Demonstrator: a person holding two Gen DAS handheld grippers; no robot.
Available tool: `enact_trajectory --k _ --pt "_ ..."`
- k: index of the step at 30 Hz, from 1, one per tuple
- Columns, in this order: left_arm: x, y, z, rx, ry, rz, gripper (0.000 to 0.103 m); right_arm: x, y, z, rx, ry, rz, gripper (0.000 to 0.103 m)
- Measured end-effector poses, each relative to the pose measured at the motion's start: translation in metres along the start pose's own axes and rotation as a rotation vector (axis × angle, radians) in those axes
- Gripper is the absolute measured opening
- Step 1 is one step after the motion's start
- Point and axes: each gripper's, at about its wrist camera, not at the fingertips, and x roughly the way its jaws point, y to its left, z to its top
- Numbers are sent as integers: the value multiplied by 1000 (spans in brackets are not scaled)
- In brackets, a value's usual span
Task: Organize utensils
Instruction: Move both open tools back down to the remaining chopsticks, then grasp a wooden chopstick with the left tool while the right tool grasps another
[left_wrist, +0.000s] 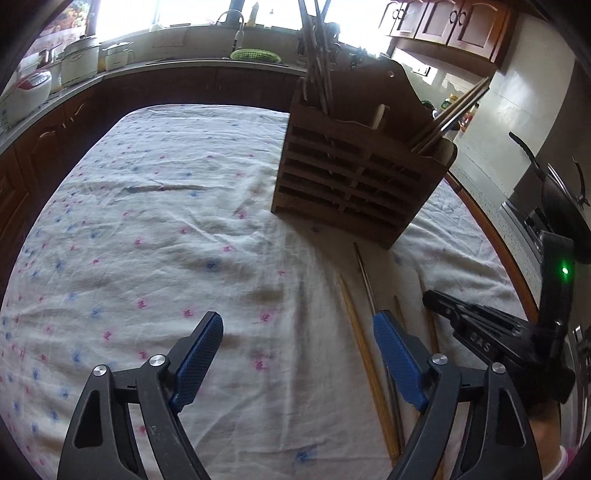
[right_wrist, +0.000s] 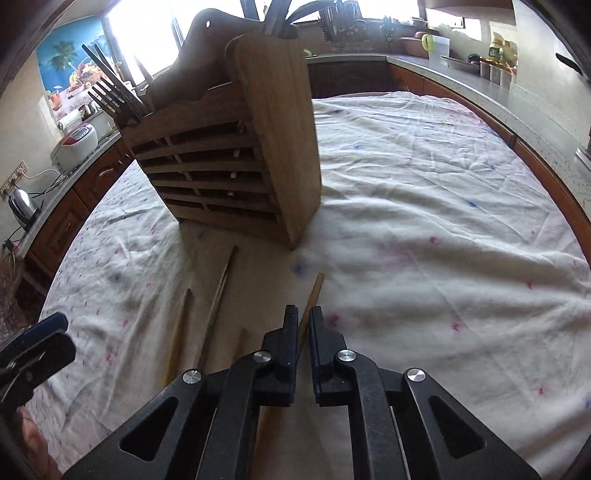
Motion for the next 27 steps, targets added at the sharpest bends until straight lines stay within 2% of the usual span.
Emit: enact_trajectory --k 3,5,9,10,12,15,17,19,22,27 --pt "22 -14 5 43 31 15 70 -18 -19 -19 26 -2 12 6" --pt "37 -21 8 62 58 20 60 -29 -29 -30 41 -3 11 6" --pt "63 -33 14 97 90 56 55 -45 -39 -46 67 0 22 6" --pt "69 -34 15 102 100 59 51 -46 -39 -47 71 -1 24 6" --pt "74 -38 16 125 90 80 47 -49 -40 -51 77 -6 28 6" --pt "77 -48 12 178 88 94 31 -48 -39 -50 85 -12 29 7" --pt "74 -51 6 216 96 68 18 -47 -39 -48 88 -17 28 11" --pt "69 -49 0 238 110 48 16 -46 -38 -47 89 -20 26 11" --pt "63 -41 -2 199 141 15 18 -46 -37 -49 80 -20 19 12" --pt "66 -50 0 214 132 55 19 -41 -33 -47 61 -27 -2 12"
